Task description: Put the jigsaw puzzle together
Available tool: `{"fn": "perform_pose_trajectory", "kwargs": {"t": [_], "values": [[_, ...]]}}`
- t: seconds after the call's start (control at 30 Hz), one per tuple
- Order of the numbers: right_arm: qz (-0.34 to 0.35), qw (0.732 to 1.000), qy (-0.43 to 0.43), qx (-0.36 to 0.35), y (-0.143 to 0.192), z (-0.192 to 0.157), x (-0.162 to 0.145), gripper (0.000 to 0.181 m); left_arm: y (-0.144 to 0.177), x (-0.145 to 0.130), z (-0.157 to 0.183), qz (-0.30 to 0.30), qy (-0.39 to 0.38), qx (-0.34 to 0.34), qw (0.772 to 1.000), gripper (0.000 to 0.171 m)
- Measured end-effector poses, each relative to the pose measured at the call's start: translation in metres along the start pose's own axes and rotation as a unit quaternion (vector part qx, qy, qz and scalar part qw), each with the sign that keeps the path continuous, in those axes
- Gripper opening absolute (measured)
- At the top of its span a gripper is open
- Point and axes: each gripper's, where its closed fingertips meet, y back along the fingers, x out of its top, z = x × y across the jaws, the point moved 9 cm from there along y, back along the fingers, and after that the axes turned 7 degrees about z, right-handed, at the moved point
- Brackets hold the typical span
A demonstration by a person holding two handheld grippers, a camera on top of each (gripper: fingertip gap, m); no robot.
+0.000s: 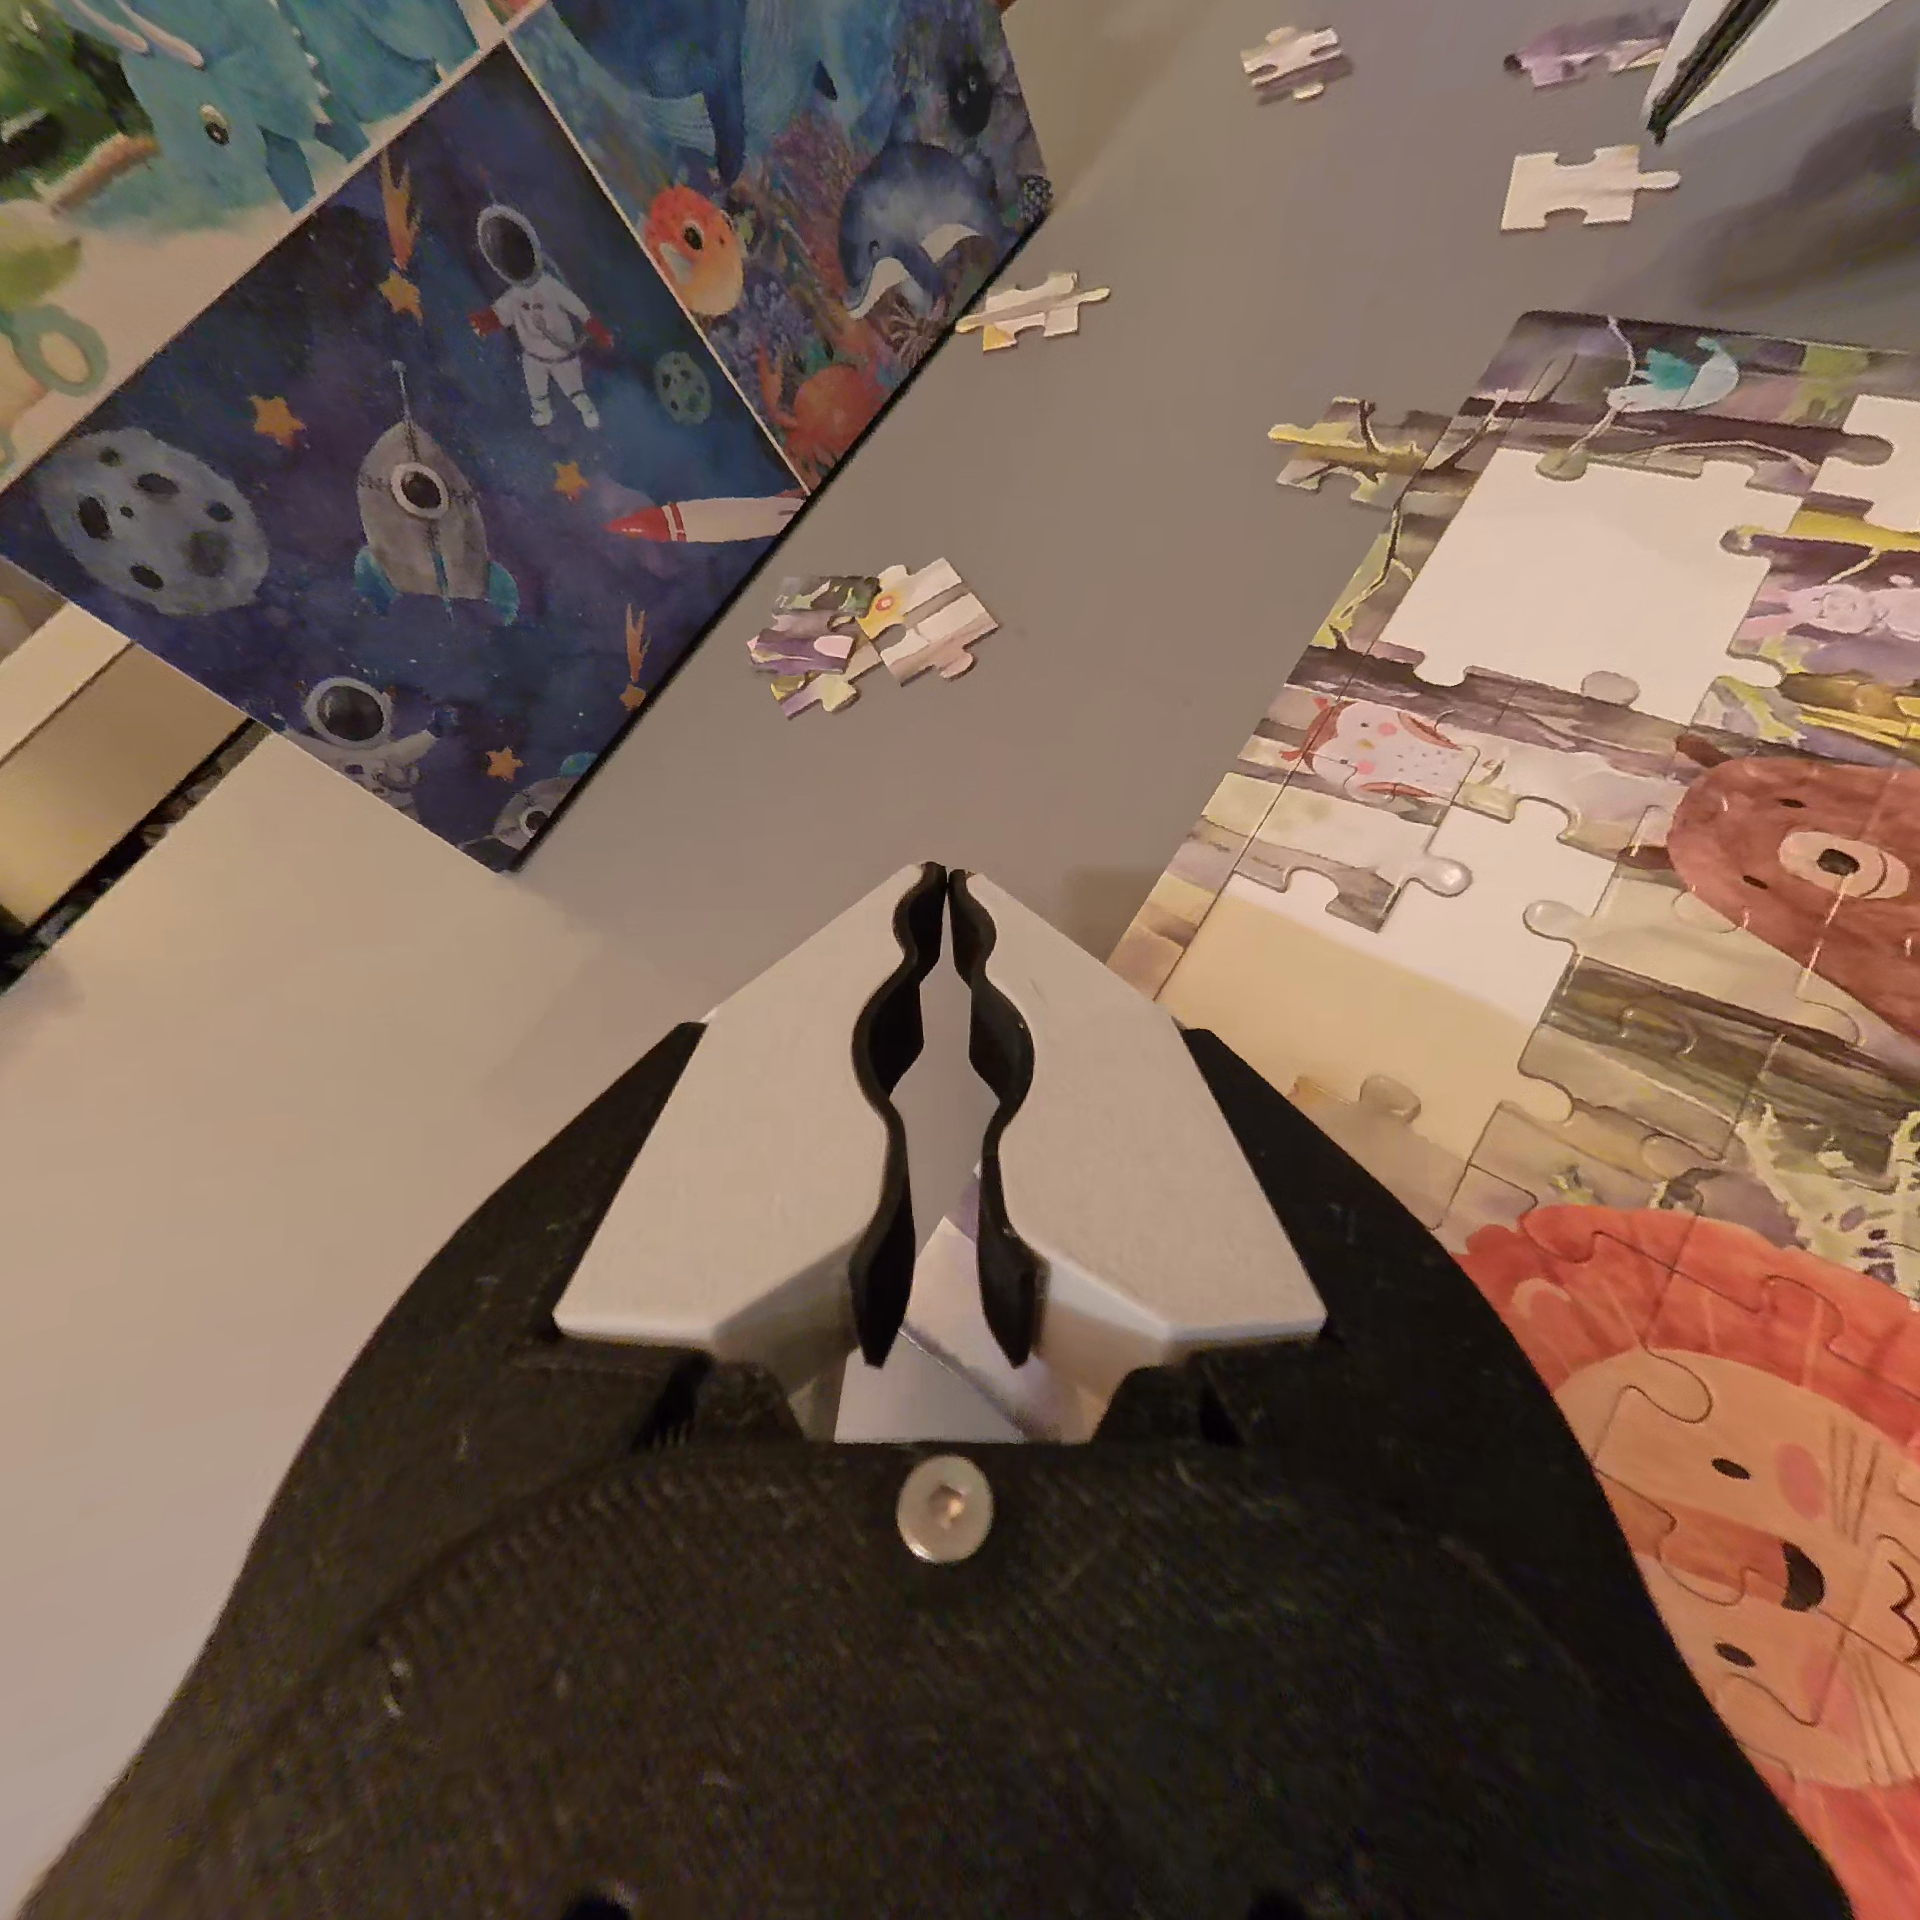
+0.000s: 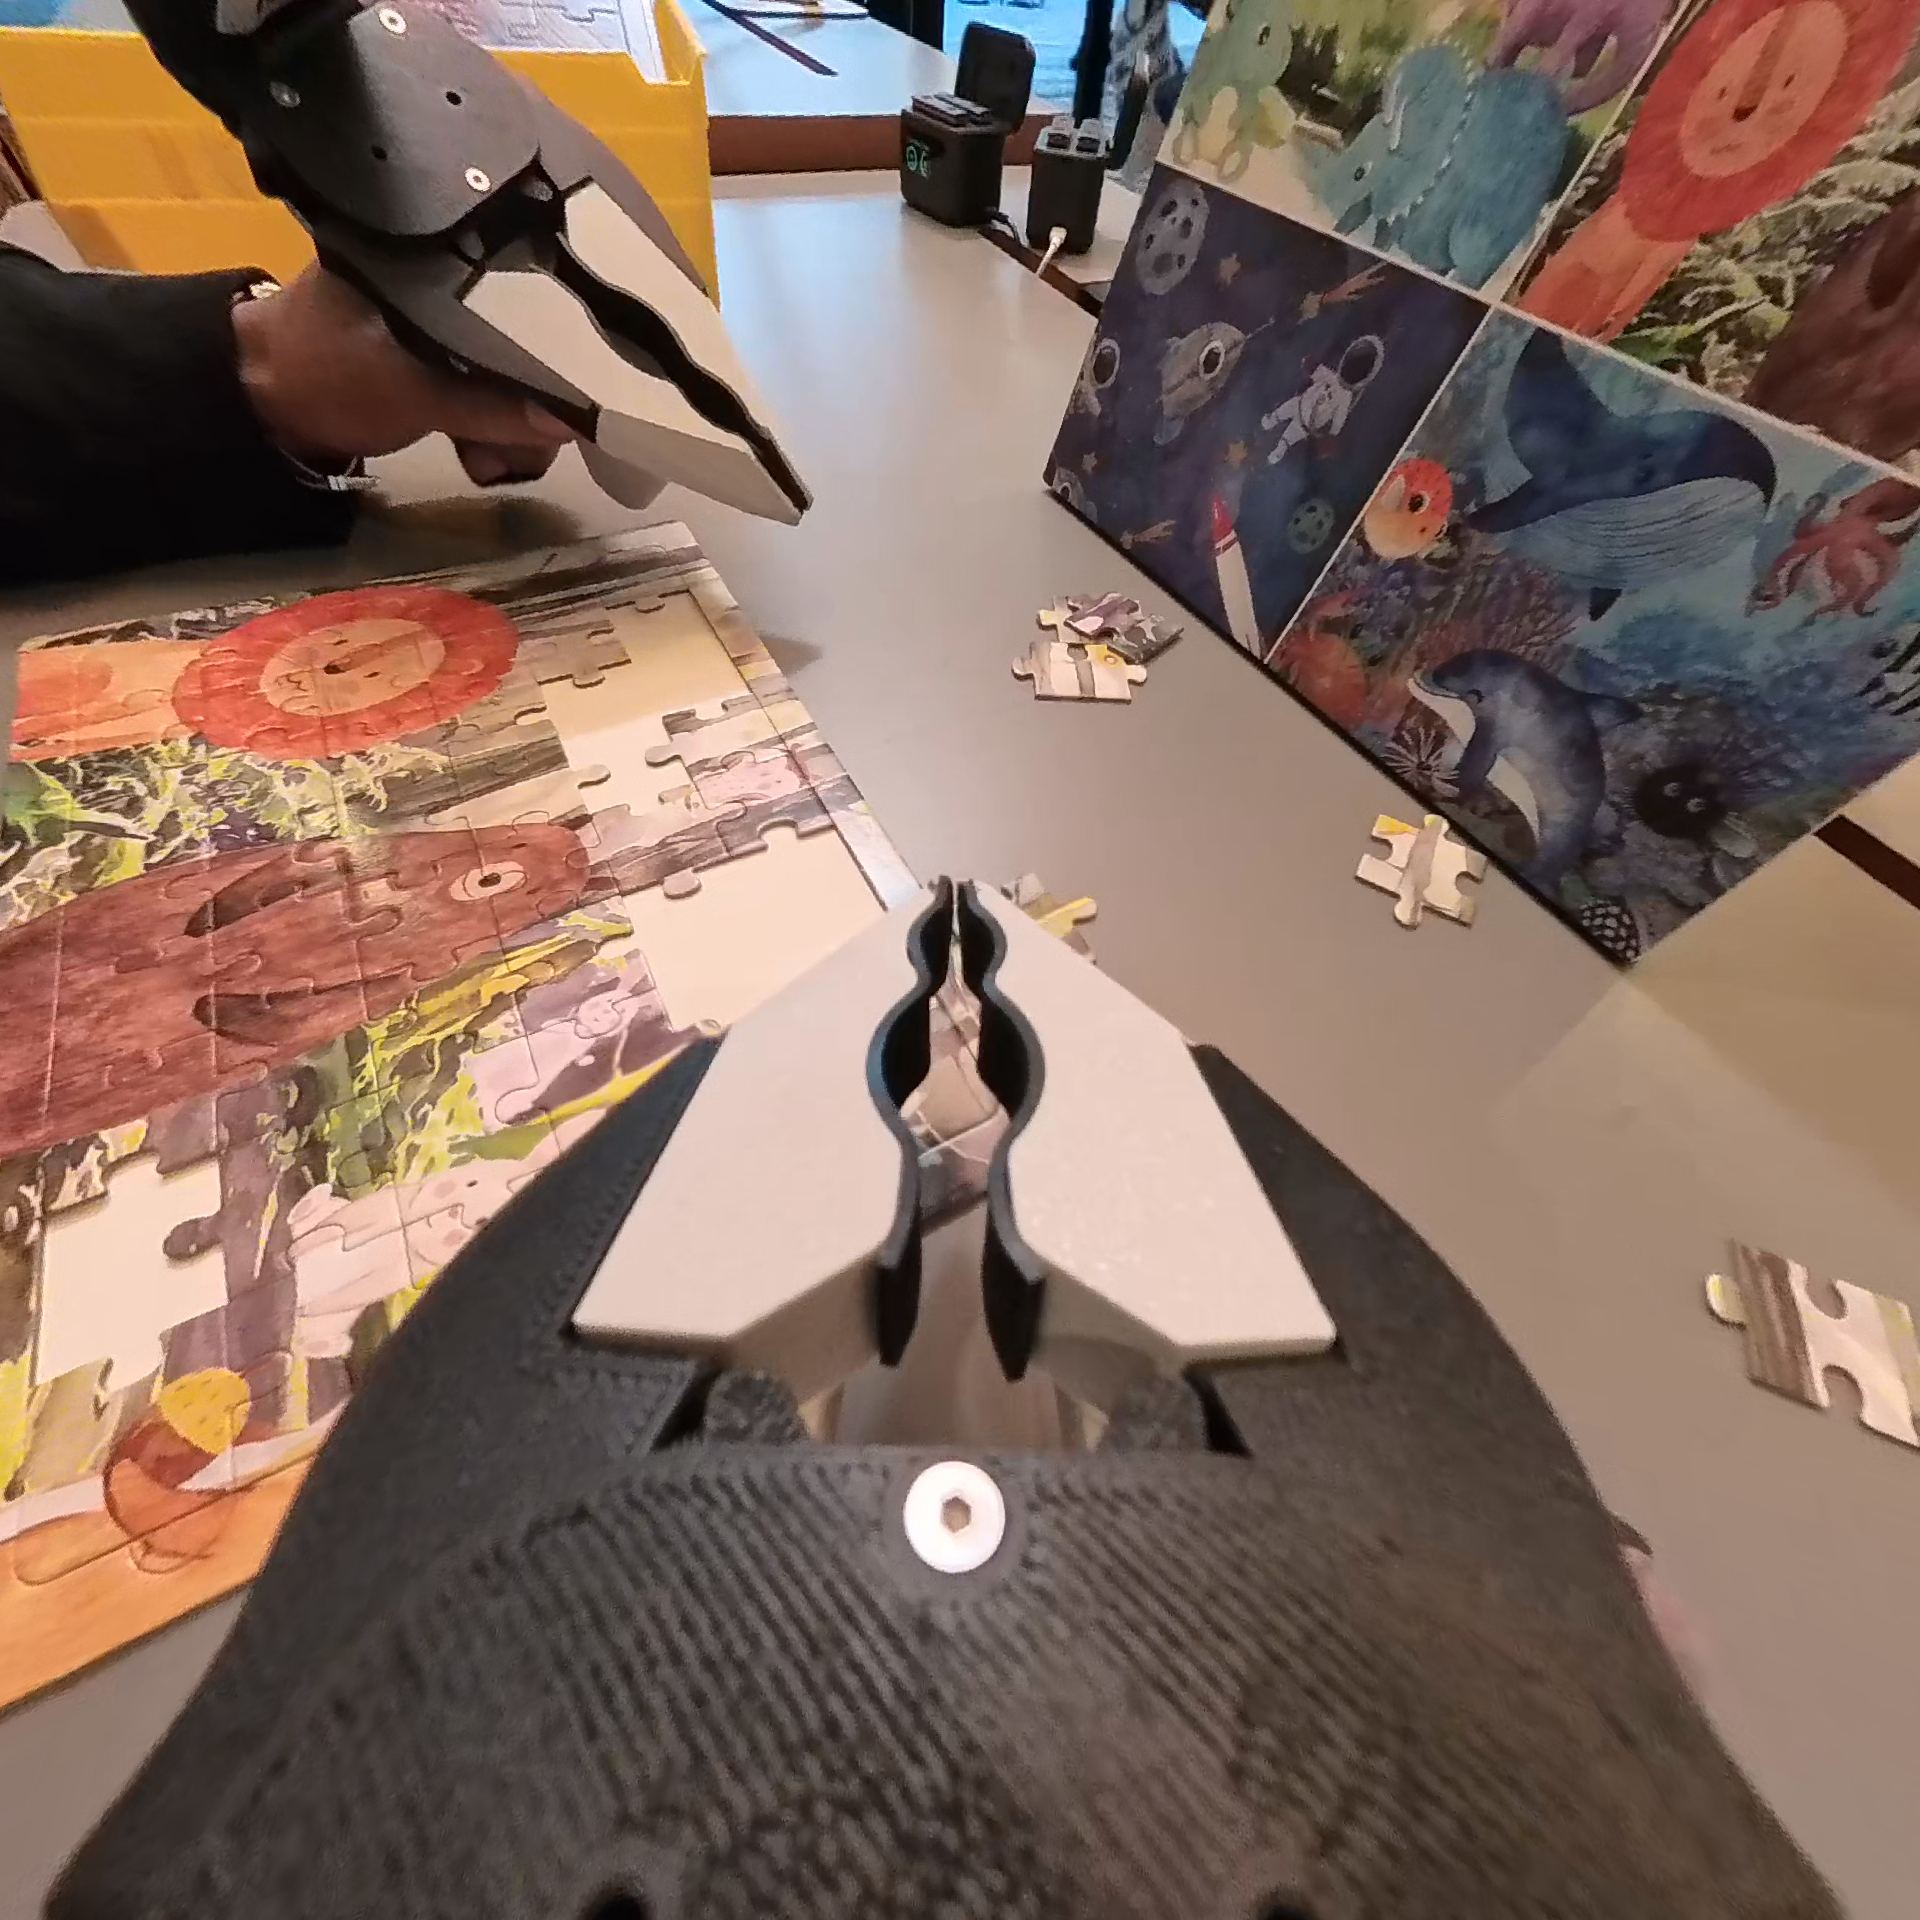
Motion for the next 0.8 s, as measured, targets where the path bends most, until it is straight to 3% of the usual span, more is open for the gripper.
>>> {"fn": "perform_pose_trajectory", "kwargs": {"t": [0.33,0.57,0.63,0.8], "values": [[-0.021,0.999,0.026,-0.043,-0.004,-0.002,0.002,0.007,0.002,0.006,0.005,0.022,-0.006,0.005,1.0,0.0],[-0.043,0.989,-0.02,-0.138,0.003,0.024,-0.007,0.051,0.001,0.006,0.007,0.034,0.027,-0.004,0.999,0.0],[-0.049,0.981,-0.058,-0.176,0.006,0.04,-0.013,0.073,0.002,0.006,0.005,0.036,0.028,0.001,0.999,0.0],[-0.137,0.961,-0.119,-0.207,-0.004,0.063,-0.028,0.107,-0.001,0.003,0.001,0.035,0.04,0.001,0.999,0.0]]}}
